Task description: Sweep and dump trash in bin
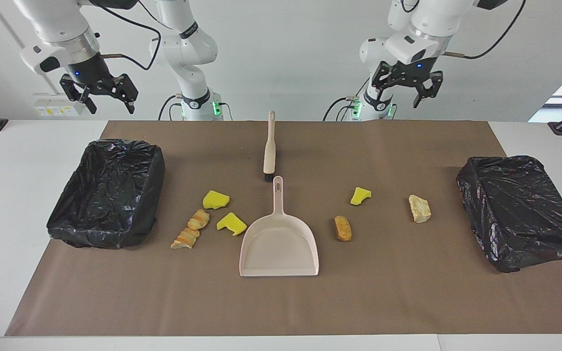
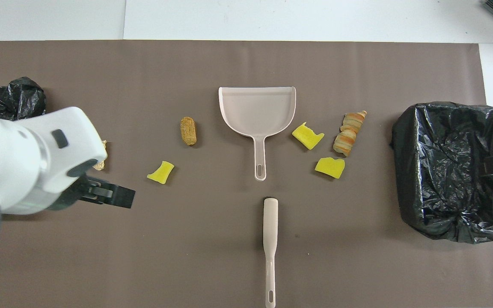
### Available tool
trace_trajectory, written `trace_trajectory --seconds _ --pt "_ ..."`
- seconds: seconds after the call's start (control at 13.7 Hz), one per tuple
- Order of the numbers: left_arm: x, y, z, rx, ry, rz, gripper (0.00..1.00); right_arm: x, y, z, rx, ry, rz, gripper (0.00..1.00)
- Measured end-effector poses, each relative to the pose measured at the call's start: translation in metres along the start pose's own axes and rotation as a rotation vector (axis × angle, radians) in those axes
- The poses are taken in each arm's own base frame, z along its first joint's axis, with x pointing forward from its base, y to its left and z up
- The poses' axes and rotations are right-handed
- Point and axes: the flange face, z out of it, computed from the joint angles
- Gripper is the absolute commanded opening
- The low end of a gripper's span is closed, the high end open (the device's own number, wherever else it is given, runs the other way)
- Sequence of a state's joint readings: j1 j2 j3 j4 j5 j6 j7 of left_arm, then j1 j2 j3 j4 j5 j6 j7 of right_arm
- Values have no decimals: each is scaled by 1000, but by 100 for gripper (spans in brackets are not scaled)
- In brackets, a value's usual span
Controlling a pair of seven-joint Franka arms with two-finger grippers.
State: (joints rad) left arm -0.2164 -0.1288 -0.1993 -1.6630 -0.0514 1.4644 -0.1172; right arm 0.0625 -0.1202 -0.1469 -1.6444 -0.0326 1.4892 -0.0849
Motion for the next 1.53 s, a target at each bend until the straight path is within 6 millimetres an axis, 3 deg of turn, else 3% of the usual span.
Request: trace_trajectory --seconds 0.36,0.58,0.8,0.95,1.16,1.46,1.53 --pt "-17 134 101 3 48 -68 100 0 -2 5 1 -11 -5 100" --pt "-37 193 160 -8 64 -65 100 9 -22 20 -3 -41 -19 100" --pt "-56 265 232 -31 58 -91 100 24 -46 37 -12 -52 -9 100" --pt "-71 299 268 -33 41 -83 100 37 -68 49 -13 -43 -3 100" --pt "-89 323 299 -15 11 -69 100 73 -116 84 -10 -72 29 100" --pt "-90 326 307 -7 0 -67 56 122 -205 133 37 -122 128 100" --pt "-90 326 308 -6 0 -67 32 127 -229 144 47 -136 137 100"
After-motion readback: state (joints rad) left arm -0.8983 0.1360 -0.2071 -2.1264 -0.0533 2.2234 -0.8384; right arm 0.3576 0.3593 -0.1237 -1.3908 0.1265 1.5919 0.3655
